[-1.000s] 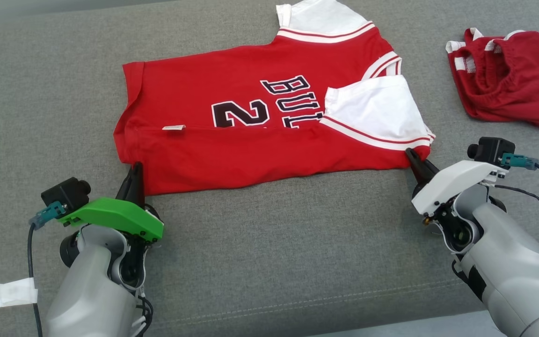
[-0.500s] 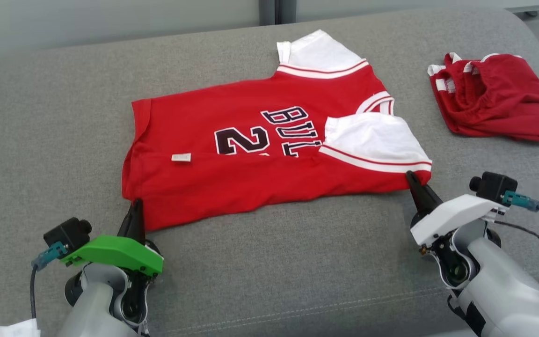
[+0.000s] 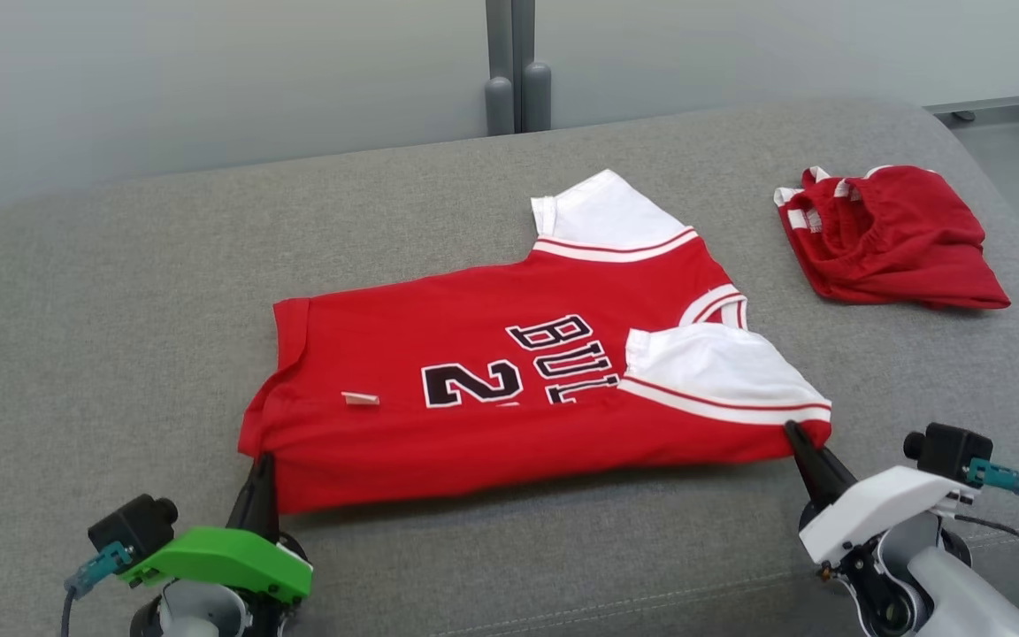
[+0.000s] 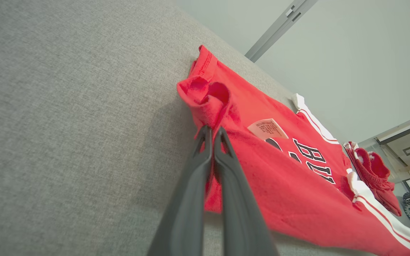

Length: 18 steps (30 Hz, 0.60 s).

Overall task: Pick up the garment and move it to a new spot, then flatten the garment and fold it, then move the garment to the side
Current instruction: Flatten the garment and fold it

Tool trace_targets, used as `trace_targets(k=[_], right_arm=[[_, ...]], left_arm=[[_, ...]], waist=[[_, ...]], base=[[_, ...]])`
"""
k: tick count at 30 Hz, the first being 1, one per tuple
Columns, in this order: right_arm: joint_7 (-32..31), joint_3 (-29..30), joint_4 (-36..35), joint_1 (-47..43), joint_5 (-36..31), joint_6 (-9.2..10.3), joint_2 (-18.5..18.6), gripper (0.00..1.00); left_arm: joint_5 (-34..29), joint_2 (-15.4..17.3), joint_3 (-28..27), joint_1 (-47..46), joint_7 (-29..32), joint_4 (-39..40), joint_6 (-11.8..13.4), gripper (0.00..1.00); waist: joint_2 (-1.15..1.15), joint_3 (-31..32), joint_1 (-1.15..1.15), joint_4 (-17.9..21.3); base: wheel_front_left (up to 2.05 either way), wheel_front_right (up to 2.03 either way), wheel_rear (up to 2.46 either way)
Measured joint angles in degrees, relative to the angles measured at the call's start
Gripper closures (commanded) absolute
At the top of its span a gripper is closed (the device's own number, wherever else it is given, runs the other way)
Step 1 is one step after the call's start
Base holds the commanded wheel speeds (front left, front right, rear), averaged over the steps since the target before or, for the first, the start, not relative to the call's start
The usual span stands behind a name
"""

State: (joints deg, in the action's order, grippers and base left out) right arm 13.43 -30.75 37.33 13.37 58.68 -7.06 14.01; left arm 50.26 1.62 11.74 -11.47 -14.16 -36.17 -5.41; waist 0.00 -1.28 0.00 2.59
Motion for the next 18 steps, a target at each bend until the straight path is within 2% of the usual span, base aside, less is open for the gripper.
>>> trace_targets(k=[8,15,17,18], right_arm=[[0.0,-0.3,-0.9,-5.5,0.9,0.00,0.5,1.00],[-0.2,-1.1,-0.2,-6.8,1.1,0.01,0.5,1.00],[-0.5,-1.3,0.3,-6.8,1.1,0.09,0.5,0.72],[-0.6,-1.4,0.4,-6.8,1.1,0.16,0.5,0.52]], left_arm=[[0.0,0.4,1.0,5.3,1.6,2.2,1.5,1.00],[-0.2,1.0,2.0,7.5,3.5,1.8,3.5,1.00],[-0.4,1.0,2.1,7.6,4.0,1.7,4.0,1.00],[-0.9,1.1,2.4,7.6,4.1,1.6,4.5,0.85]], waist=[[0.00,1.1,0.00,0.3],[0.00,1.0,0.00,0.5],[0.00,0.9,0.00,0.6],[0.00,0.8,0.00,0.6]], base=[[0.00,0.00,0.00],[0.00,0.00,0.00],[0.00,0.00,0.00],[0.00,0.00,0.00]])
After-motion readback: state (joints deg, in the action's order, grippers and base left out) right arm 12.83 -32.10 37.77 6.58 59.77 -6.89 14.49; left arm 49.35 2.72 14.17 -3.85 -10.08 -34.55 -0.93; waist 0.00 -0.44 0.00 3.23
